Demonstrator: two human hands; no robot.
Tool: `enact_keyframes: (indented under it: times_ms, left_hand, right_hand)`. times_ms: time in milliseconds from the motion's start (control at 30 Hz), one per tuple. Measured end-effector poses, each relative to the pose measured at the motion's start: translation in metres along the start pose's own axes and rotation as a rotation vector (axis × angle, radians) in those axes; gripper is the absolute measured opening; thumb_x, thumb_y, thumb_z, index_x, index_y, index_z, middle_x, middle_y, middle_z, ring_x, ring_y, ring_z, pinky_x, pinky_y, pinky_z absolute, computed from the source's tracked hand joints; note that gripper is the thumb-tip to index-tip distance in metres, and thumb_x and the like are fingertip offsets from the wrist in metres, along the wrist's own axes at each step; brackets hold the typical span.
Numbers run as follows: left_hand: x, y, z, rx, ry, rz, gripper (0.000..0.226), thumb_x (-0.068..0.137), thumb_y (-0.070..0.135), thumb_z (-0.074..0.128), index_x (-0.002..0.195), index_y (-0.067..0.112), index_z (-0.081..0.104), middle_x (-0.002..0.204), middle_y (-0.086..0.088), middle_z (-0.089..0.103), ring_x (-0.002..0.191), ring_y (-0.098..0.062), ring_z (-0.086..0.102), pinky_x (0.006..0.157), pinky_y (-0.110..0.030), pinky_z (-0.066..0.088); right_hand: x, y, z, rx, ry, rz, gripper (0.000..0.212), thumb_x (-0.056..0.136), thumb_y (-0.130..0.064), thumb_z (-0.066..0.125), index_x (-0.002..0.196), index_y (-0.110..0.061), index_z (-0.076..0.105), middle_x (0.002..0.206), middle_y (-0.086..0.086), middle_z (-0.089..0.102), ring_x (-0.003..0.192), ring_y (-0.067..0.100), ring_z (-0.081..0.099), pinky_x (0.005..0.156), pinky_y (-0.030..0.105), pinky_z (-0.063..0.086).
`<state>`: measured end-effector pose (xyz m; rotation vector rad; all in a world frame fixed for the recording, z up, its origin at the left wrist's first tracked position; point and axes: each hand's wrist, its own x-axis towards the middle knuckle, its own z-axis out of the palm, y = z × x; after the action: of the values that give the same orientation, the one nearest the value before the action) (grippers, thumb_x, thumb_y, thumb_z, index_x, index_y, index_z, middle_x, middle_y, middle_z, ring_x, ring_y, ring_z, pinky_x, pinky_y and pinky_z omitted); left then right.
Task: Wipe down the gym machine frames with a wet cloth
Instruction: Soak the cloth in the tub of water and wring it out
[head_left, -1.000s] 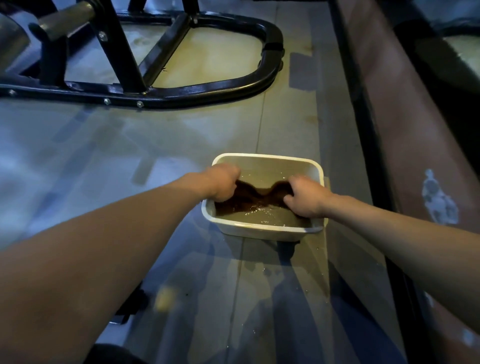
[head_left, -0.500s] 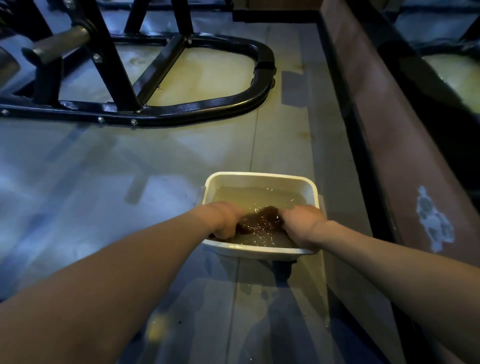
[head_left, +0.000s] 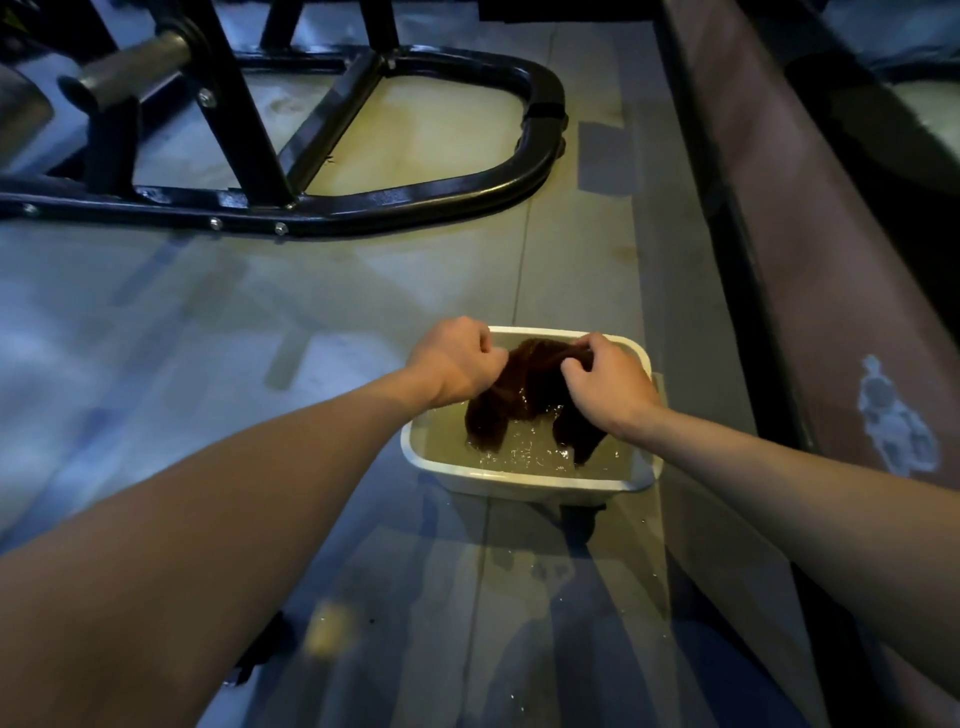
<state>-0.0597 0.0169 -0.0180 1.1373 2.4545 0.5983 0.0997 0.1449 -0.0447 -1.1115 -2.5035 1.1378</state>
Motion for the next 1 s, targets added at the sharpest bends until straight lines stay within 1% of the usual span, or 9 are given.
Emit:
enact_keyframes:
  times_ms: [67,133,267,400,500,600,800,933,1000]
  left_hand:
    - [-0.002,-0.004,0.003,0.185,-0.08,0.044,0.02,0.094,0.029,0.058,0.078,0.017,0.063,0.075,0.0,0.061,0.075,-0.021,0.059,0.064,-0.031,0.048]
    - [-0.003,-0.008,0.011,0.387,-0.162,0.087,0.012,0.096,0.027,0.054,0.089,0.02,0.06,0.086,0.001,0.059,0.087,-0.024,0.057,0.074,-0.035,0.048]
    - [-0.009,-0.013,0.027,0.645,-0.366,0.151,0.019,0.1,0.022,0.057,0.116,0.018,0.066,0.108,-0.005,0.066,0.095,-0.026,0.062,0.072,-0.034,0.044]
    - [-0.011,-0.014,0.034,0.812,-0.455,0.294,0.023,0.102,0.026,0.058,0.118,0.017,0.071,0.109,-0.006,0.07,0.097,-0.027,0.064,0.074,-0.031,0.047]
    - [-0.008,-0.015,0.032,0.723,-0.445,0.244,0.025,0.101,0.032,0.058,0.12,0.022,0.071,0.114,-0.003,0.07,0.104,-0.026,0.064,0.075,-0.031,0.046]
    - [-0.004,-0.016,0.019,0.564,-0.321,0.205,0.03,0.105,0.032,0.047,0.13,0.03,0.063,0.124,0.001,0.066,0.116,-0.026,0.06,0.082,-0.034,0.046]
    - [-0.001,-0.01,-0.001,0.027,0.006,0.037,0.02,0.107,0.031,0.043,0.108,0.027,0.062,0.099,0.0,0.067,0.091,-0.023,0.061,0.082,-0.042,0.056]
    - [0.001,0.0,-0.005,-0.015,0.113,0.036,0.022,0.107,0.031,0.045,0.108,0.024,0.064,0.095,0.001,0.068,0.086,-0.02,0.061,0.07,-0.034,0.049]
    - [0.001,0.002,-0.003,0.046,0.06,0.054,0.022,0.107,0.031,0.046,0.11,0.021,0.066,0.098,-0.001,0.067,0.089,-0.022,0.061,0.072,-0.034,0.048]
  right_hand:
    - [-0.001,0.003,0.003,-0.083,-0.094,0.016,0.035,0.107,-0.027,0.039,0.135,-0.013,0.055,0.118,0.008,0.065,0.104,0.024,0.06,0.089,0.038,0.052]
    - [-0.002,0.008,0.006,-0.221,-0.22,-0.006,0.036,0.106,-0.021,0.038,0.135,-0.01,0.056,0.126,0.013,0.064,0.111,0.029,0.059,0.098,0.041,0.05]
    - [-0.01,0.021,0.013,-0.595,-0.451,-0.087,0.034,0.101,-0.01,0.047,0.134,-0.015,0.054,0.12,0.012,0.066,0.098,0.029,0.061,0.085,0.037,0.051]
    - [-0.014,0.024,0.015,-0.804,-0.476,-0.089,0.022,0.1,-0.01,0.051,0.117,-0.01,0.067,0.109,0.011,0.067,0.098,0.03,0.066,0.078,0.034,0.052]
    - [-0.008,0.023,0.013,-0.704,-0.401,-0.044,0.017,0.101,-0.016,0.054,0.108,-0.01,0.068,0.104,0.011,0.068,0.093,0.029,0.066,0.083,0.037,0.056]
    - [-0.005,0.021,0.012,-0.515,-0.312,0.01,0.026,0.105,-0.025,0.048,0.105,-0.01,0.07,0.101,0.009,0.07,0.089,0.026,0.066,0.084,0.04,0.058]
    - [-0.007,0.005,0.002,-0.001,-0.104,-0.007,0.021,0.111,-0.03,0.039,0.122,-0.024,0.057,0.105,-0.003,0.066,0.097,0.014,0.063,0.084,0.034,0.054]
    - [-0.009,-0.007,-0.001,0.049,0.008,-0.069,0.016,0.11,-0.028,0.045,0.116,-0.026,0.059,0.099,-0.009,0.064,0.09,0.006,0.06,0.067,0.016,0.044]
    - [-0.011,-0.005,0.0,-0.013,-0.01,-0.096,0.015,0.109,-0.028,0.045,0.111,-0.025,0.06,0.094,-0.009,0.063,0.085,0.007,0.06,0.065,0.018,0.046]
